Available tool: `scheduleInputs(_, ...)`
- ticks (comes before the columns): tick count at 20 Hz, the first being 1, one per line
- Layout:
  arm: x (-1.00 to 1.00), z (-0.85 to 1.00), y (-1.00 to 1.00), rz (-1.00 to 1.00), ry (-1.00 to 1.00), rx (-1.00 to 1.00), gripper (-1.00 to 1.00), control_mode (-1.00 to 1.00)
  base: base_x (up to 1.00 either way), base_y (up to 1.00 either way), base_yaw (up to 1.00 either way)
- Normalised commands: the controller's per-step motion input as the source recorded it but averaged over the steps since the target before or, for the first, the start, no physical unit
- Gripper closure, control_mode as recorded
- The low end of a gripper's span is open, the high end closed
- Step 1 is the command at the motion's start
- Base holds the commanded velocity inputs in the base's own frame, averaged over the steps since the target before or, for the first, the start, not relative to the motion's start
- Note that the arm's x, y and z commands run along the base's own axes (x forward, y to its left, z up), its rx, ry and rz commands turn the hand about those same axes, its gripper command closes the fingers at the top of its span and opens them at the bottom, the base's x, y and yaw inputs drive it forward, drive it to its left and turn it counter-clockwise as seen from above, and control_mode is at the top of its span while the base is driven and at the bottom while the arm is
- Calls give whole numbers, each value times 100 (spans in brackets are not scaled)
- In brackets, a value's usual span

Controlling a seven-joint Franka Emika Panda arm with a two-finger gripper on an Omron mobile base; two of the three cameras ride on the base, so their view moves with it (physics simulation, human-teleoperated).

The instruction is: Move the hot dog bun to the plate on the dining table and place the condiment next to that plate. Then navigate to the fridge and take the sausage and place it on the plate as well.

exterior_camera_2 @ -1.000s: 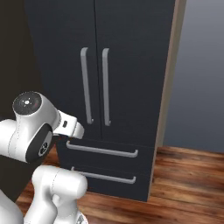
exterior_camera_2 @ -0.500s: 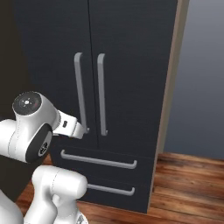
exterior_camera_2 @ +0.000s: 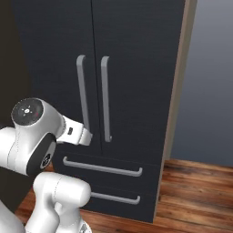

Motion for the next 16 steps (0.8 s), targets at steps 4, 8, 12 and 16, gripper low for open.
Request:
scheduleInputs(4, 7, 30, -18, -10, -4, 0, -100, -100, 0, 0, 0)
scheduleInputs(8, 59, 44, -1, -13, 0, 0, -100, -100, 0, 0, 0)
scheduleInputs(12, 57, 31, -6, -7, -1, 0, -100, -100, 0, 0, 0)
scheduleInputs(16, 43, 1, -3, 3, -6, -1, -100, -100, 0, 0, 0)
